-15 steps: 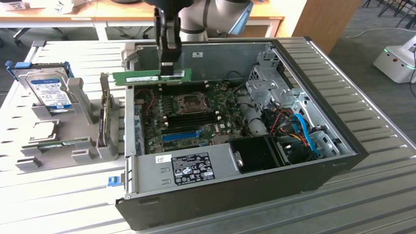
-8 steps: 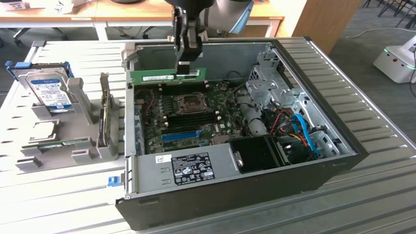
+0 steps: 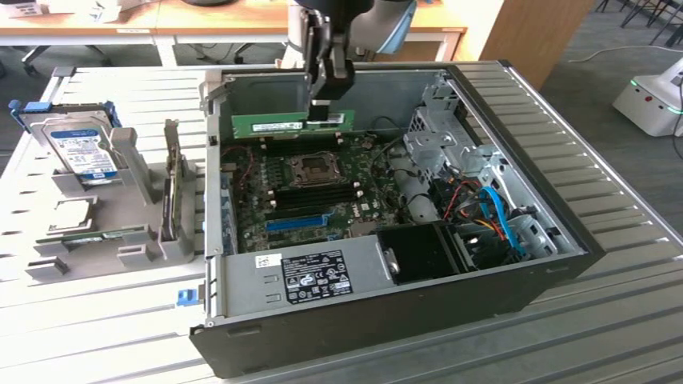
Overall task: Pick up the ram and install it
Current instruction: 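Pick up the ram and move it above insertion slot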
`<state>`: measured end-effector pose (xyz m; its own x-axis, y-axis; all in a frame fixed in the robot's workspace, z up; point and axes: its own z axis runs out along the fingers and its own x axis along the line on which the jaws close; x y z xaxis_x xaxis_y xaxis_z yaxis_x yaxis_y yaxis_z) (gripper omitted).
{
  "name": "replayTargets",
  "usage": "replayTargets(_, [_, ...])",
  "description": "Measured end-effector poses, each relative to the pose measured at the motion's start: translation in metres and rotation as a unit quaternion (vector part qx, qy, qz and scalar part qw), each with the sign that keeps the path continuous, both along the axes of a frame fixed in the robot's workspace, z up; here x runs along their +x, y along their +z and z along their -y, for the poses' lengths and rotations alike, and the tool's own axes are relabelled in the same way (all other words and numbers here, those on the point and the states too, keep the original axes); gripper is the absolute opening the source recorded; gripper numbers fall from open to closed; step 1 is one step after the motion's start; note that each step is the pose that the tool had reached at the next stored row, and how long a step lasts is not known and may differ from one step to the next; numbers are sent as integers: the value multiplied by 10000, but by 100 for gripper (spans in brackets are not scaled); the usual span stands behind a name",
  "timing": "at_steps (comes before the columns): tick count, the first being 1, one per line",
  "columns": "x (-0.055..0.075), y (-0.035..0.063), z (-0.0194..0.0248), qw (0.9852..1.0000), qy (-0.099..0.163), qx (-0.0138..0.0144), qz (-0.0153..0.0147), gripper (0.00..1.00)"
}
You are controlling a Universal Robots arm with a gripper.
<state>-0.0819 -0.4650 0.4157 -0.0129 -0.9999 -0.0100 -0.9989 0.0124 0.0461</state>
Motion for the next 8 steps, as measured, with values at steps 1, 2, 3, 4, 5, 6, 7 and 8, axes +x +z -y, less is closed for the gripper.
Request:
replayTargets(1, [21,0,0,10000,-1,0,-1,12])
replayTargets(2, [44,-1,0,10000,0,1,-1,12])
replayTargets(3, [65,0,0,10000,0,0,-2,12])
replayTargets(4, [87,0,0,10000,0,0,-2,12])
replayTargets(5, [108,0,0,10000,0,0,-3,12])
replayTargets(6, [129,0,0,10000,0,0,-3,12])
replayTargets(7, [149,0,0,10000,0,0,-4,12])
replayTargets(8, [166,0,0,10000,0,0,-4,12])
